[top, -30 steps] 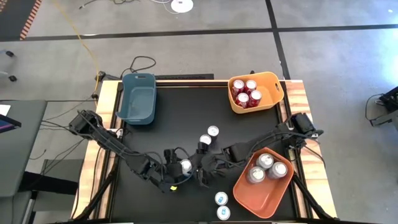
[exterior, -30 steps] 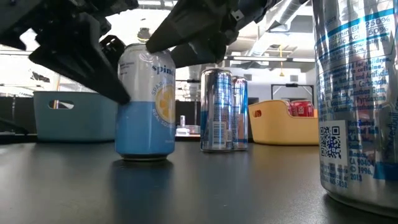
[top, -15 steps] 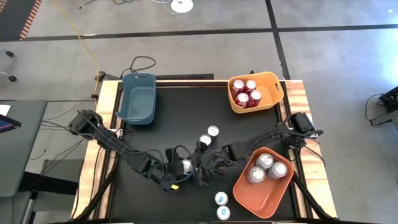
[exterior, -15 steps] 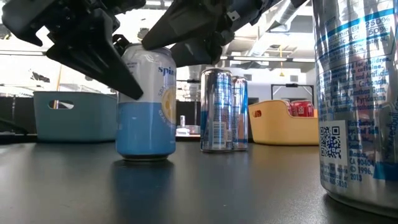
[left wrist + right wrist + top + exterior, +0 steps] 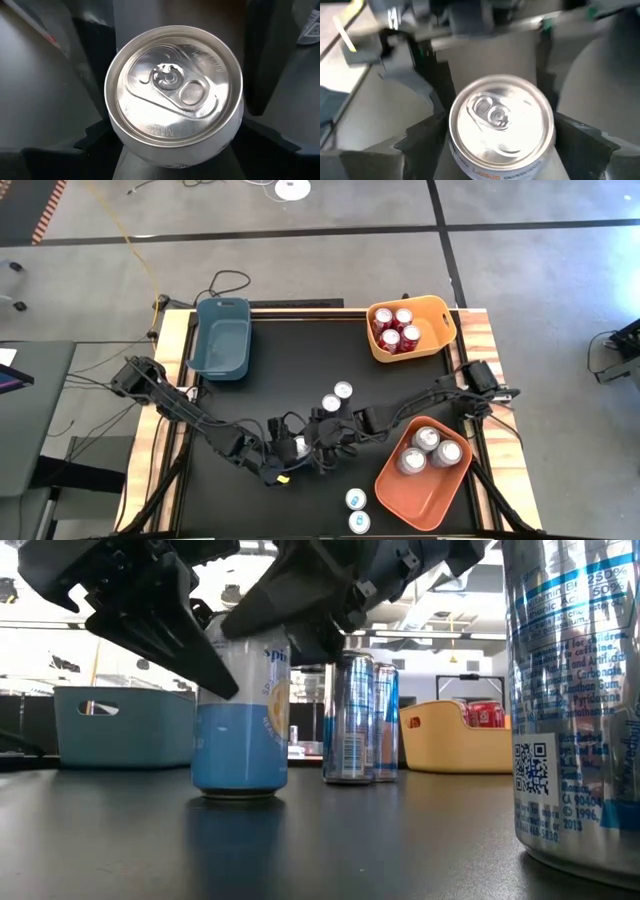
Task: Sort soda cans
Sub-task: Put the white soda can into the orange bin
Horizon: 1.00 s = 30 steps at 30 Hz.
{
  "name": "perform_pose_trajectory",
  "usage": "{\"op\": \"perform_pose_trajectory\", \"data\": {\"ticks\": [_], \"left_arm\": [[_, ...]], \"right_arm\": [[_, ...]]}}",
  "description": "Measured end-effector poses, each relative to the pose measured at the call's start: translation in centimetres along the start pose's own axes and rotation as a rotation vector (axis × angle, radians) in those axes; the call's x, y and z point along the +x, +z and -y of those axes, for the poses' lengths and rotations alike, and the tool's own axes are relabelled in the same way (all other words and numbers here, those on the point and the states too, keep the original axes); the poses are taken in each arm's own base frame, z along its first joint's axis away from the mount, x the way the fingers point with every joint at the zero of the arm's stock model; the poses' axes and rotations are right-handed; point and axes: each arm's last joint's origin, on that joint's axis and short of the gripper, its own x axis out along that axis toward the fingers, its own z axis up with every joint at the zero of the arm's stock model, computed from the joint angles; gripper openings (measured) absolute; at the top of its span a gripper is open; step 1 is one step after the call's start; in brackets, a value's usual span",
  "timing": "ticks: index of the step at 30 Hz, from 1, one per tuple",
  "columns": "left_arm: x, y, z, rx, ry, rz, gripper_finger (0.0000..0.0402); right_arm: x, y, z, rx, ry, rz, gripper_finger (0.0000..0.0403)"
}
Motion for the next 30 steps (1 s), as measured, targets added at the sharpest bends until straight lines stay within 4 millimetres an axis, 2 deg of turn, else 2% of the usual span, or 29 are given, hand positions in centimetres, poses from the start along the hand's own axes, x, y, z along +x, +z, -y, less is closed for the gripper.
{"op": "perform_pose_trajectory", "data": {"ticks": [4,8,11,17,20,26,30], "left_arm": [[0.0,0.0,0.0,0.002,-0.001,-0.003,0.0334],[0.0,0.0,-0.1,0.001,0.014,0.002,0.0341],[0.2,0.1,-0.4,0.005,0.029,-0.002,0.0341],[0.3,0.1,-0.6,0.002,0.041,-0.002,0.034],[0.0,0.1,-0.7,0.031,0.041,-0.009,0.0339],[-1.3,0.5,-1.1,0.03,0.056,-0.019,0.0339],[-1.3,-0.1,-1.1,0.069,0.072,-0.045,0.0339]], "right_arm": [[0.1,-0.1,0.3,0.013,0.003,-0.006,0.039],[0.2,0.0,0.7,0.053,-0.006,-0.007,0.0387],[0.2,0.0,0.8,0.056,-0.014,-0.009,0.0363],[0.0,0.1,0.8,0.055,-0.022,-0.009,0.0278],[-0.4,0.3,0.4,0.05,-0.017,0.0,0.0269],[-2.8,1.6,-1.3,0.021,-0.023,0.044,0.0269],[-5.1,2.2,-2.6,0.017,-0.076,0.047,0.0269]]}}
